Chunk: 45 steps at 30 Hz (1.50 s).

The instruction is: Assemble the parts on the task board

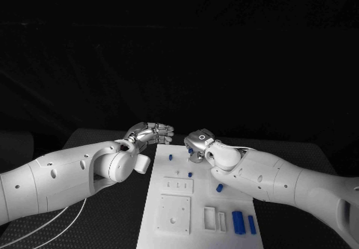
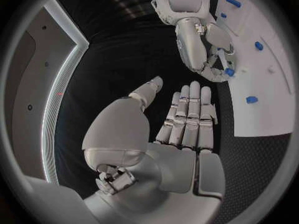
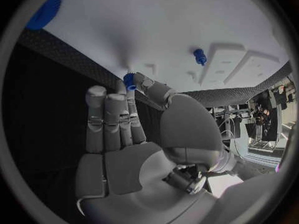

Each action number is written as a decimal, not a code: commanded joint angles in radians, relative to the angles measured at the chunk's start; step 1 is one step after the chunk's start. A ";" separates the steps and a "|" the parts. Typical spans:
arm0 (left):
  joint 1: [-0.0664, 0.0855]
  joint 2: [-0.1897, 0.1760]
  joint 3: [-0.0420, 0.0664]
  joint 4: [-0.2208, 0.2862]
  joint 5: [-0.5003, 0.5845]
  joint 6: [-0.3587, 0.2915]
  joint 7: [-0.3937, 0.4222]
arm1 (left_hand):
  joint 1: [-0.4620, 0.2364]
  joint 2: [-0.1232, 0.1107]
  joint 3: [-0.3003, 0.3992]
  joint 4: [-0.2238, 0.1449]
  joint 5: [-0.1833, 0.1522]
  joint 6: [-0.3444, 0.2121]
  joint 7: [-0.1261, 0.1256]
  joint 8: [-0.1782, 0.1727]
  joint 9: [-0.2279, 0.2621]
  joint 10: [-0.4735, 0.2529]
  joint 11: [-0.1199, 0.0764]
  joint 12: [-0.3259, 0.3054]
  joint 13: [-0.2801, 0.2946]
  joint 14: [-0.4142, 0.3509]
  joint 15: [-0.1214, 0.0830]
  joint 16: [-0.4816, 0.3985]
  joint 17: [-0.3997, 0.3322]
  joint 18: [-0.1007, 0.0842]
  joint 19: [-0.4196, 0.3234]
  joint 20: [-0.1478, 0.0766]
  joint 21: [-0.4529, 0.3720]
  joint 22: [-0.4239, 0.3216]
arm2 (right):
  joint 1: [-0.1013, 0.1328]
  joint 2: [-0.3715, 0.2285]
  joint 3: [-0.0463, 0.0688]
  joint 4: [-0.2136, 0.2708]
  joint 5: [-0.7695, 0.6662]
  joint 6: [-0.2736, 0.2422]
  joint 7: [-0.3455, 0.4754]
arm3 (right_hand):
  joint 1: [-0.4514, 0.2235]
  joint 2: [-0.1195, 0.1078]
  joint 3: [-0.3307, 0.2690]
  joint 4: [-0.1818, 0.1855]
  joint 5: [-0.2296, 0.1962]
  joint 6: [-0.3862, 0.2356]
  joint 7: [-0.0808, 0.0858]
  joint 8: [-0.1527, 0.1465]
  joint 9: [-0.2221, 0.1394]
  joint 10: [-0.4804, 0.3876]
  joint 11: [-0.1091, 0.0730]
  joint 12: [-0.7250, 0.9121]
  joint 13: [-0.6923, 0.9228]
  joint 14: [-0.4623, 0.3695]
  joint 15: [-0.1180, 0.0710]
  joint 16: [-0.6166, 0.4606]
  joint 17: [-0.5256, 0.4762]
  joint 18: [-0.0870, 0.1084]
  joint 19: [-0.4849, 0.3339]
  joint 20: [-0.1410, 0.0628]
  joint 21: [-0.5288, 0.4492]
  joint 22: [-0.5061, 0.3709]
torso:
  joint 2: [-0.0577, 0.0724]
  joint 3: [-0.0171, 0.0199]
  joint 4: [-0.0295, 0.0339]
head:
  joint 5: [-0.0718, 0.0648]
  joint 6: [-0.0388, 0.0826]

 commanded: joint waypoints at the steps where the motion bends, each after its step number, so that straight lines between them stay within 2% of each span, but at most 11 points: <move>1: 0.002 0.003 0.001 0.003 -0.006 0.014 0.006 | -0.007 -0.001 0.000 -0.006 -0.005 -0.004 0.005 -0.004 0.000 -0.001 0.006 -0.005 -0.002 -0.001 0.005 -0.006 0.001 0.017 -0.004 0.005 0.000 0.019 | -0.002 0.004 -0.002 -0.008 -0.007 0.013 0.005 | 0.001 0.003 0.006 0.000 0.002 0.005 0.005 0.001 0.001 0.035 0.011 0.003 0.002 -0.021 -0.010 0.001 -0.002 0.064 -0.007 -0.004 0.005 0.019 | 0.001 0.0001 0.0004 | 0.000 0.002; 15: 0.006 0.003 0.001 0.006 -0.006 0.014 0.005 | -0.009 -0.001 0.001 -0.008 -0.005 -0.004 0.005 -0.004 0.000 -0.001 0.006 -0.005 -0.002 0.000 0.006 -0.006 0.002 0.017 -0.005 0.005 0.001 0.019 | -0.002 0.011 -0.004 -0.027 -0.007 0.019 0.004 | -0.001 0.003 0.008 -0.001 0.002 0.003 0.006 -0.001 0.001 0.033 0.012 -0.001 0.002 -0.022 -0.009 0.000 -0.004 0.064 -0.010 -0.003 0.005 0.019 | 0.002 -0.0007 -0.0008 | 0.000 0.002; 20: 0.006 0.004 0.001 0.006 -0.006 0.014 0.005 | -0.009 -0.001 0.001 -0.008 -0.005 -0.004 0.005 -0.005 0.000 -0.001 0.006 -0.005 -0.002 0.000 0.006 -0.007 0.002 0.017 -0.005 0.005 0.001 0.019 | -0.002 0.011 -0.004 -0.021 0.000 0.031 0.009 | -0.001 0.003 0.009 -0.001 0.002 0.003 0.006 -0.001 0.001 0.033 0.012 -0.001 0.002 -0.022 -0.009 0.000 -0.005 0.064 -0.010 -0.003 0.005 0.019 | 0.002 -0.0007 -0.0009 | 0.001 0.003; 26: 0.006 0.007 0.001 0.005 -0.006 0.014 0.005 | -0.010 -0.001 0.002 -0.009 -0.006 -0.004 0.006 -0.005 0.000 -0.001 0.006 -0.006 -0.002 0.000 0.006 -0.007 0.003 0.017 -0.005 0.005 0.001 0.019 | -0.002 0.015 -0.005 -0.038 0.020 0.041 0.011 | -0.004 0.001 0.012 -0.001 0.002 -0.006 0.010 -0.007 -0.001 0.025 0.015 -0.009 0.001 -0.026 -0.006 -0.005 -0.011 0.064 -0.016 0.000 0.002 0.017 | 0.003 -0.0013 -0.0016 | 0.001 0.001; 30: 0.006 0.006 0.001 0.004 -0.006 0.014 0.004 | -0.011 -0.001 0.002 -0.009 -0.006 -0.004 0.006 -0.005 0.000 -0.001 0.006 -0.006 -0.002 0.000 0.006 -0.007 0.003 0.017 -0.005 0.005 0.001 0.019 | -0.002 0.015 -0.005 -0.046 0.033 0.041 0.013 | -0.007 -0.009 0.016 0.000 0.002 -0.036 0.023 -0.026 -0.007 -0.004 0.027 -0.029 -0.004 -0.032 0.004 -0.014 -0.021 0.064 -0.025 0.005 -0.006 0.014 | 0.002 -0.0012 -0.0018 | 0.001 -0.001; 35: 0.006 0.006 0.001 0.002 -0.006 0.013 0.004 | -0.011 -0.002 0.002 -0.009 -0.006 -0.004 0.006 -0.005 0.000 -0.001 0.006 -0.006 -0.002 0.000 0.006 -0.007 0.003 0.017 -0.005 0.005 0.001 0.020 | -0.002 0.015 -0.005 -0.041 0.046 0.028 0.016 | -0.011 -0.056 0.011 0.006 0.001 -0.116 0.056 -0.069 -0.024 -0.108 0.063 -0.042 -0.030 -0.032 0.041 -0.016 -0.032 0.064 -0.032 0.014 -0.015 0.010 | 0.002 -0.0007 -0.0035 | 0.002 -0.002; 37: 0.006 0.006 0.001 0.002 -0.006 0.014 0.004 | -0.012 -0.002 0.002 -0.009 -0.006 -0.004 0.006 -0.005 0.000 -0.001 0.006 -0.006 -0.002 0.000 0.006 -0.007 0.003 0.017 -0.005 0.005 0.001 0.020 | -0.002 0.015 -0.005 -0.039 0.049 0.022 0.016 | -0.013 -0.078 0.006 0.009 0.002 -0.139 0.059 -0.080 -0.028 -0.141 0.073 -0.044 -0.040 -0.035 0.050 -0.018 -0.036 0.063 -0.035 0.016 -0.019 0.009 | 0.002 -0.0006 -0.0033 | 0.003 -0.003; 40: 0.006 0.006 0.001 0.003 -0.006 0.014 0.003 | -0.012 -0.002 0.003 -0.010 -0.006 -0.005 0.006 -0.005 0.000 -0.001 0.007 -0.007 -0.002 0.000 0.006 -0.008 0.003 0.017 -0.005 0.005 0.001 0.020 | -0.002 0.014 -0.005 -0.036 0.050 0.012 0.015 | -0.014 -0.097 0.002 0.020 0.002 -0.158 0.058 -0.087 -0.031 -0.173 0.079 -0.040 -0.051 -0.039 0.057 -0.021 -0.042 0.064 -0.039 0.020 -0.026 0.006 | 0.002 -0.0004 -0.0028 | 0.003 -0.003; 45: 0.006 0.004 0.001 0.002 -0.006 0.013 0.003 | -0.012 -0.002 0.003 -0.011 -0.006 -0.005 0.007 -0.006 0.000 -0.002 0.007 -0.007 -0.002 0.000 0.006 -0.008 0.004 0.017 -0.005 0.005 0.001 0.020 | -0.002 0.007 -0.005 -0.028 0.053 0.000 0.013 | -0.008 -0.109 0.000 0.027 0.002 -0.165 0.059 -0.088 -0.030 -0.183 0.081 -0.038 -0.056 -0.040 0.058 -0.021 -0.047 0.064 -0.040 0.022 -0.030 0.005 | 0.002 -0.0009 -0.0024 | 0.003 -0.002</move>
